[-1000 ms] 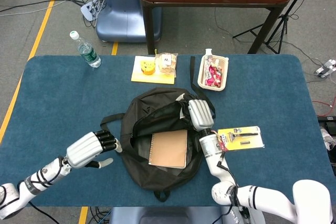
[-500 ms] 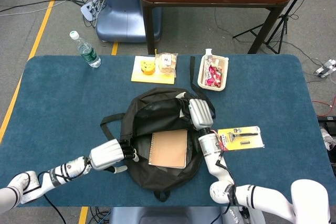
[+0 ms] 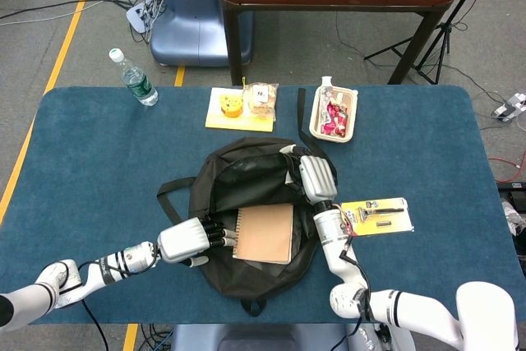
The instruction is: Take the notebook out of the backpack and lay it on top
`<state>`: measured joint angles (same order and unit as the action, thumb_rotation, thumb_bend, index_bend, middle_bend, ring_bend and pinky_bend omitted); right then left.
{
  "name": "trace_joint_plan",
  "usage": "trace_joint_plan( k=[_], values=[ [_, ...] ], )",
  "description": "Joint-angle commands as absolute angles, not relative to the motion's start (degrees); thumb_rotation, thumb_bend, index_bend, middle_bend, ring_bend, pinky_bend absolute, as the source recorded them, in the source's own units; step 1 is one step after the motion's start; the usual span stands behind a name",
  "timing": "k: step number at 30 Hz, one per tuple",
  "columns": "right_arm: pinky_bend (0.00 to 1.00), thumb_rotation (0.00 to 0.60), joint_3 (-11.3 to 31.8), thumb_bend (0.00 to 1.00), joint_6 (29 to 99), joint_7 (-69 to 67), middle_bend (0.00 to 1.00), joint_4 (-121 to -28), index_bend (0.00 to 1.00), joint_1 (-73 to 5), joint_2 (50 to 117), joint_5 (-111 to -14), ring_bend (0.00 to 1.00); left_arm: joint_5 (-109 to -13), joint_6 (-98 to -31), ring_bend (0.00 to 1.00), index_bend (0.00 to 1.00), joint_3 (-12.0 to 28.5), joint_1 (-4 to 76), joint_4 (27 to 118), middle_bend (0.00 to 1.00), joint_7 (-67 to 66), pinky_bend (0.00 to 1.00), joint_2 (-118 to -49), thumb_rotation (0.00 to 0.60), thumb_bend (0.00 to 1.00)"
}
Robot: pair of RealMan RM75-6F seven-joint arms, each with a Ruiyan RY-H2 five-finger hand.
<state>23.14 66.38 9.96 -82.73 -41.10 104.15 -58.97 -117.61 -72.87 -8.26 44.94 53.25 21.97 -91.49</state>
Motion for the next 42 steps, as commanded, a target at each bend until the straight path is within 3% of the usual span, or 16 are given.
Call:
trace_joint_plan(
  k=[1,10,42],
  values=[
    [0.32,0.6,23.2,0.98,66.1,10.1,0.3,-82.4,0.59,-41.3,104.3,-58.6,0.25,-116.8,-73.5,0.17,0.17,-8.4,45.2,50.7,0.17,21.1,0.24,-92.9,0.6,0.29],
    [0.32,0.6,23.4,0.98,65.2,11.2,0.3,-81.2,0.58,-42.2,105.0,-57.4,0.25,-116.0,-76.0,0.1,0.08,-9.0,45.8,43.3,0.07,20.1,0.18,-97.5,0.6,0.28],
    [0.32,0.6,24.9,0.98,63.3,12.8,0.28,-76.0,0.57,-45.3,107.0,-54.0,0.23,-112.1,-76.0,0.1,0.1,-11.7,49.9,30.9,0.07,26.4,0.17,-109.2,0.6,0.26]
  ],
)
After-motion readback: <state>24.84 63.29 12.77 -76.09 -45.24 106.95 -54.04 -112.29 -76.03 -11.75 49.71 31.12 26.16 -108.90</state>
